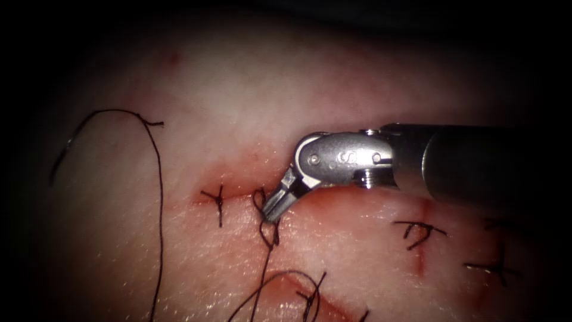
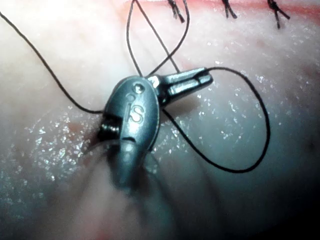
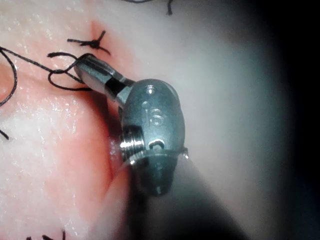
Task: Wound Closure
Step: Tie the knot by pulling the left arm down and the right arm up.
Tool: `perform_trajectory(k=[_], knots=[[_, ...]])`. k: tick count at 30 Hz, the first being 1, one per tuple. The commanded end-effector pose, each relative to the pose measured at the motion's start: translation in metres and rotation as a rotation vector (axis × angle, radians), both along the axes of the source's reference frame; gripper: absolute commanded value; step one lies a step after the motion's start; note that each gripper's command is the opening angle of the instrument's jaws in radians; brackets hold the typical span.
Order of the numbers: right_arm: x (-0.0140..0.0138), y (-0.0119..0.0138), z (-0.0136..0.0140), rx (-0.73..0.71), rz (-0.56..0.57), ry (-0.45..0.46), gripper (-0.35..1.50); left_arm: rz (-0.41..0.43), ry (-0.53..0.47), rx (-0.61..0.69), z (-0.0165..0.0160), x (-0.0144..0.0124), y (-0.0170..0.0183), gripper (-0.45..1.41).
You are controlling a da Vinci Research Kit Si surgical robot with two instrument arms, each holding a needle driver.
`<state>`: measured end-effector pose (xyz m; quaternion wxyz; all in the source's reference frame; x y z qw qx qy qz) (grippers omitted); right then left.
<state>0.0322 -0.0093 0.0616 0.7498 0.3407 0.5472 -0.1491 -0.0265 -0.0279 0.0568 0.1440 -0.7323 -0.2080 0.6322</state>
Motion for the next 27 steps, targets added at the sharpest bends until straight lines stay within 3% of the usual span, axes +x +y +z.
perform_trajectory(k=[1,6,14,21,27], knots=[[0.0007,0.0005,0.0008,-0.002,0.002,0.000,-0.35,0.000,-0.003,0.001,0.0006,-0.0006,-0.0002,-0.45],[0.0006,0.0027,0.0023,-0.018,0.029,-0.045,-0.35,0.046,-0.015,0.000,-0.0017,0.0002,-0.0032,-0.45],[0.0010,0.0075,0.0035,-0.034,0.106,-0.074,-0.35,0.071,-0.020,0.023,-0.0021,-0.0004,-0.0058,-0.45],[0.0013,0.0082,0.0038,-0.076,0.139,-0.081,-0.35,0.102,-0.040,0.043,-0.0017,-0.0018,-0.0076,-0.45],[0.0015,0.0099,0.0043,-0.137,0.233,-0.112,-0.35,0.123,-0.059,0.043,-0.0022,-0.0036,-0.0081,-0.45]])
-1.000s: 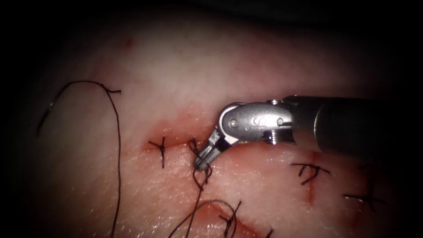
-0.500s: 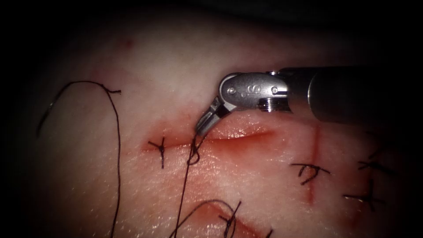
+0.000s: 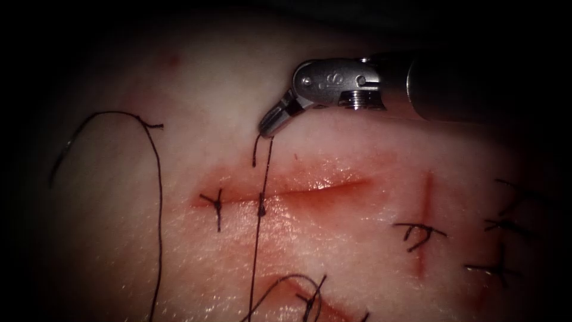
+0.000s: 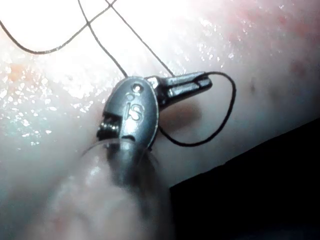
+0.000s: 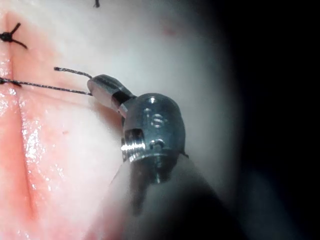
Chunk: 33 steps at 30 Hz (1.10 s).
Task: Wound Closure
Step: Tie the knot by pulling the left arm down and the right arm up, then with the left holder, loop the suture a single time counter clockwise around the right holder.
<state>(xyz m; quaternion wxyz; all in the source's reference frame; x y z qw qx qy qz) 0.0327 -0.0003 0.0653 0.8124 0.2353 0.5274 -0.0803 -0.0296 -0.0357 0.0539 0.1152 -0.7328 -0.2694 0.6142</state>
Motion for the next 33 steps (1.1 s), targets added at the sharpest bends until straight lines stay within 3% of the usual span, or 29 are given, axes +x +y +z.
perform_trajectory(k=[1,7,14,16,19,22,23,24,25,27,30,32,33], knots=[[0.0010,0.0014,0.0008,-0.015,0.029,-0.005,-0.35,0.003,-0.005,0.000,0.0005,-0.0008,-0.0002,-0.45],[0.0016,0.0030,0.0026,-0.030,0.138,-0.042,-0.35,0.009,-0.018,0.014,0.0001,-0.0026,0.0013,-0.45],[0.0025,0.0017,0.0034,-0.037,0.186,-0.076,-0.35,0.012,-0.033,0.012,-0.0002,-0.0041,0.0032,-0.45],[0.0026,0.0011,0.0035,-0.028,0.178,-0.061,-0.35,0.013,-0.039,0.003,-0.0003,-0.0042,0.0034,-0.45],[0.0024,0.0001,0.0030,0.044,0.275,0.013,-0.35,0.010,-0.056,-0.036,-0.0010,-0.0039,0.0046,-0.45],[0.0017,-0.0002,0.0019,0.130,0.448,0.090,1.06,-0.018,-0.053,-0.082,-0.0023,-0.0029,0.0071,-0.45],[0.0011,-0.0001,0.0013,0.155,0.497,0.132,1.16,-0.025,-0.044,-0.095,-0.0028,-0.0025,0.0081,-0.45],[-0.0001,0.0001,0.0003,0.186,0.541,0.150,1.14,-0.040,-0.018,-0.133,-0.0039,-0.0015,0.0106,-0.45],[-0.0001,0.0001,0.0003,0.186,0.541,0.150,1.14,-0.040,-0.018,-0.133,-0.0039,-0.0015,0.0106,-0.45],[-0.0020,0.0006,-0.0015,0.207,0.568,0.126,1.16,-0.067,0.011,-0.184,-0.0054,0.0003,0.0146,-0.45],[-0.0035,0.0009,-0.0027,0.222,0.587,0.118,1.16,-0.085,0.029,-0.221,-0.0064,0.0013,0.0172,-0.45],[-0.0053,0.0016,-0.0041,0.212,0.645,0.126,1.28,-0.110,0.056,-0.270,-0.0076,0.0025,0.0214,-0.45],[-0.0053,0.0016,-0.0041,0.212,0.645,0.126,1.28,-0.110,0.056,-0.270,-0.0076,0.0025,0.0214,-0.45]])
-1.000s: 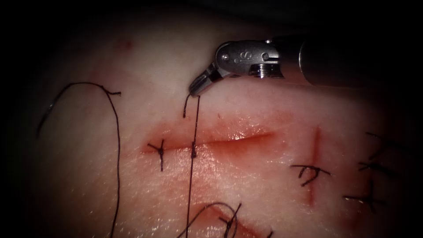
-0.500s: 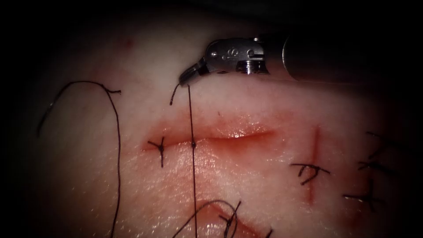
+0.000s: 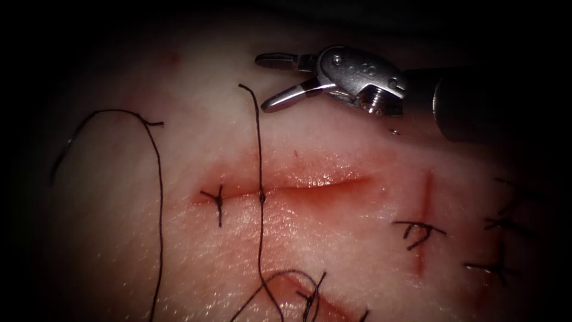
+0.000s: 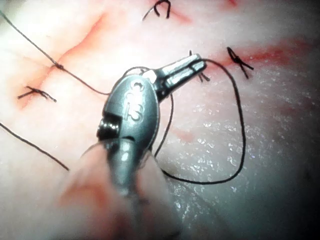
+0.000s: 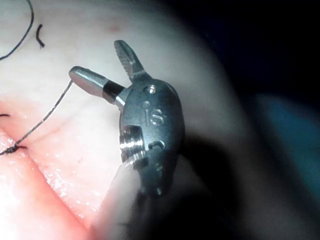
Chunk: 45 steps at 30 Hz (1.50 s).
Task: Wound Closure
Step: With the left holder, loop the suture a single time counter clockwise around the right holder.
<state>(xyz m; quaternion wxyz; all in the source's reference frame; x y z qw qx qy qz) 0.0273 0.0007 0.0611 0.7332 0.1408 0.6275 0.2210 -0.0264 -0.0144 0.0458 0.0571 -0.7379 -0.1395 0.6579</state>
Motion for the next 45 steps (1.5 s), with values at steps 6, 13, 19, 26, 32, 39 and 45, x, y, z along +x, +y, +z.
perform_trajectory(k=[6,13,19,26,32,39,45], knots=[[-0.0035,0.0035,-0.0014,-0.087,0.124,-0.034,1.45,-0.022,0.019,-0.053,-0.0008,0.0009,0.0066,-0.45],[-0.0041,0.0032,-0.0022,-0.130,0.136,-0.042,1.40,-0.037,0.030,-0.091,-0.0013,0.0020,0.0120,-0.45],[-0.0019,-0.0025,-0.0022,-0.153,0.088,0.009,0.09,-0.042,0.027,-0.096,-0.0008,0.0018,0.0146,-0.45],[0.0010,-0.0061,-0.0030,-0.156,0.023,0.094,-0.35,-0.037,-0.004,-0.095,0.0005,0.0016,0.0177,-0.45],[0.0043,-0.0080,-0.0031,-0.118,-0.020,0.174,-0.35,-0.031,-0.040,-0.120,0.0013,0.0013,0.0190,-0.45],[0.0090,-0.0106,-0.0019,-0.094,-0.069,0.248,-0.35,-0.003,-0.094,-0.123,0.0025,0.0013,0.0207,-0.45],[0.0101,-0.0108,-0.0019,-0.063,-0.078,0.348,-0.35,0.023,-0.116,-0.121,0.0041,0.0019,0.0217,-0.45]])
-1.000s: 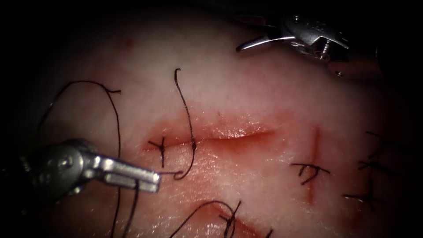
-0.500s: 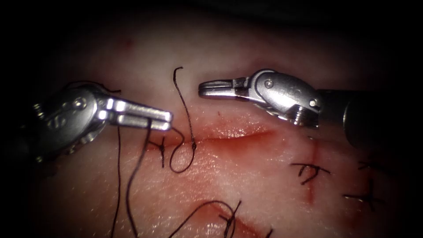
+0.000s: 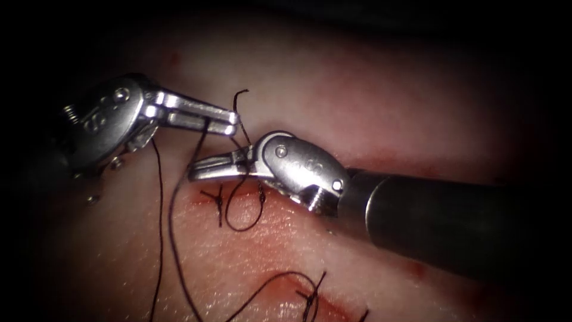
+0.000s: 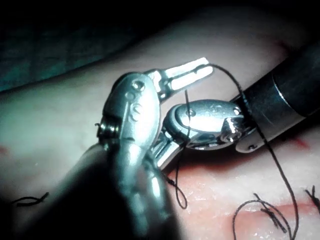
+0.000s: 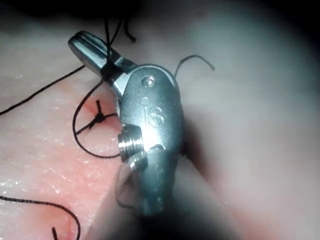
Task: Wound Closure
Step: With the left holder, loop the suture a single time counter clockwise around the right holder.
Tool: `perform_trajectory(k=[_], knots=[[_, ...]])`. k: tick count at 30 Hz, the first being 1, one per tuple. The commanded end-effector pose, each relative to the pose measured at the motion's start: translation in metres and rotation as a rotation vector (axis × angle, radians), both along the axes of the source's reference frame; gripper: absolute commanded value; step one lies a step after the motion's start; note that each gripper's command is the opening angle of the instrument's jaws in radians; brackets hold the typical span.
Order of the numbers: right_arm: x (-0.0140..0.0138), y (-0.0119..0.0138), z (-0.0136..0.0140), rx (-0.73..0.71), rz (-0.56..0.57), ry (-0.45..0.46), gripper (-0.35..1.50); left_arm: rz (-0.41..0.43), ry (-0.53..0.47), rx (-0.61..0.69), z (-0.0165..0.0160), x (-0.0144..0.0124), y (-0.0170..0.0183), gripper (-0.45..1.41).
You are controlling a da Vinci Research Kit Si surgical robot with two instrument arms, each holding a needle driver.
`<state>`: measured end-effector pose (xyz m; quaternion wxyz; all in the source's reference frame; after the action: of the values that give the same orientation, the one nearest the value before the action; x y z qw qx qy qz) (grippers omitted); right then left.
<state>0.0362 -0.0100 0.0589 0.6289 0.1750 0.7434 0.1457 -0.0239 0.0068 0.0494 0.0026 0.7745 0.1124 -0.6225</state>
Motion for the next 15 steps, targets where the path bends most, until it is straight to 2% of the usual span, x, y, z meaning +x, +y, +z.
perform_trajectory(k=[1,9,10,11,13,15], knots=[[0.0012,-0.0002,0.0001,0.009,-0.007,0.024,-0.35,0.001,-0.007,-0.003,0.0009,-0.0004,0.0008,-0.45],[0.0004,-0.0007,-0.0010,0.091,-0.036,0.194,-0.35,0.011,-0.007,-0.011,0.0055,0.0014,0.0025,-0.45],[0.0002,-0.0007,-0.0010,0.129,-0.012,0.223,-0.35,0.015,0.001,-0.017,0.0069,0.0019,0.0027,-0.45],[0.0002,-0.0007,-0.0010,0.129,-0.012,0.223,-0.35,0.015,0.001,-0.017,0.0069,0.0019,0.0027,-0.45],[-0.0002,-0.0006,-0.0012,0.215,0.107,0.228,-0.35,0.007,0.008,-0.025,0.0086,0.0026,0.0028,-0.45],[-0.0003,-0.0005,-0.0013,0.240,0.137,0.230,-0.35,0.003,0.008,-0.022,0.0090,0.0028,0.0027,-0.45]])
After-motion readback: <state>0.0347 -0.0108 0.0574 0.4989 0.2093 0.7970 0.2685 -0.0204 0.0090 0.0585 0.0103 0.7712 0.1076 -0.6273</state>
